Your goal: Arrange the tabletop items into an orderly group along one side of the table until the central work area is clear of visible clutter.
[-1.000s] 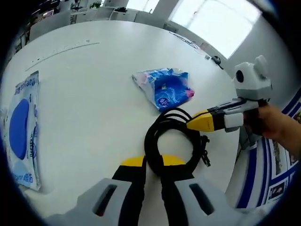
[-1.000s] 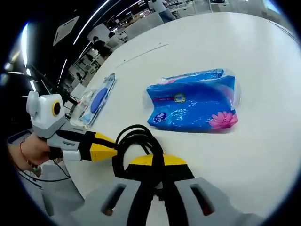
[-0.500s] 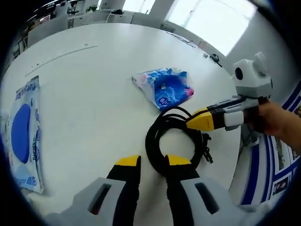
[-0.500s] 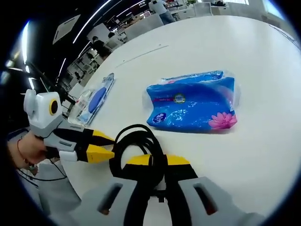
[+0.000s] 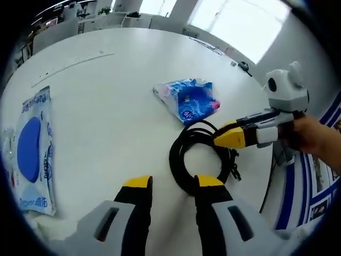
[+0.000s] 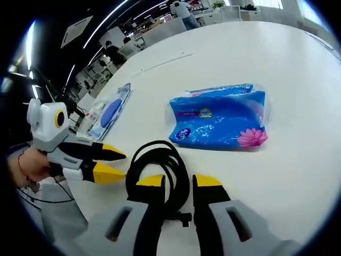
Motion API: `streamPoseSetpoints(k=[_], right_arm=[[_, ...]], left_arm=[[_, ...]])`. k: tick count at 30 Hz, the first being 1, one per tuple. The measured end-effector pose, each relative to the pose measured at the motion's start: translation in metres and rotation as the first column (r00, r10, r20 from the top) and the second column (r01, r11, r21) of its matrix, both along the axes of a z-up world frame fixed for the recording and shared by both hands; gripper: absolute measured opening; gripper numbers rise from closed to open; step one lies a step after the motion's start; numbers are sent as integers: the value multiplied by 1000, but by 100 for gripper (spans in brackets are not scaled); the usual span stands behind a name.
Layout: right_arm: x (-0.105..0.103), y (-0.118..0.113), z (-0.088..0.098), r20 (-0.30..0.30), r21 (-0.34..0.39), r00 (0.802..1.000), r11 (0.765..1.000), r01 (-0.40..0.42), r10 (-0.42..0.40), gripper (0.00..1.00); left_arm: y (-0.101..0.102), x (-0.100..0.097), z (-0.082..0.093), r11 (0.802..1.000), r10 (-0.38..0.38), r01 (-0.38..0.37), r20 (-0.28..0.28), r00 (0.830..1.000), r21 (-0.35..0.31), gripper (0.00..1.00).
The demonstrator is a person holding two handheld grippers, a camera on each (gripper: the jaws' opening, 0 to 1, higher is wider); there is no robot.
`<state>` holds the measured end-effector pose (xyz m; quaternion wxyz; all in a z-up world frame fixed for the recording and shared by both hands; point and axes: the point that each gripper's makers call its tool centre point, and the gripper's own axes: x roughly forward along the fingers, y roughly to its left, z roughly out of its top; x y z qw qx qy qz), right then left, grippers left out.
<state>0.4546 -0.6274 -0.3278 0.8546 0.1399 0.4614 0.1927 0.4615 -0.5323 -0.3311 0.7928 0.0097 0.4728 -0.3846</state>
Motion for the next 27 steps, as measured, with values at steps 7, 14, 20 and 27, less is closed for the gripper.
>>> streamPoseSetpoints(k=[7, 14, 20, 27], right_arm=[[3, 1, 7, 19, -12, 1000, 1000, -3, 4, 21], [6, 0, 17, 44, -19, 999, 1000, 3, -3, 24], [9, 3, 23, 61, -19, 998, 1000, 1, 0, 26], [12, 10, 30, 77, -13, 997, 1000, -5, 6, 28]], left_arm=[[5, 3, 6, 1000, 6, -6, 16, 1000, 0, 37], [8, 2, 13, 1000, 4, -3, 33, 999, -9, 42], [14, 2, 18, 1000, 15, -14, 38, 999, -19, 44], [25, 6, 28, 998, 53, -51, 51, 997, -36, 46]])
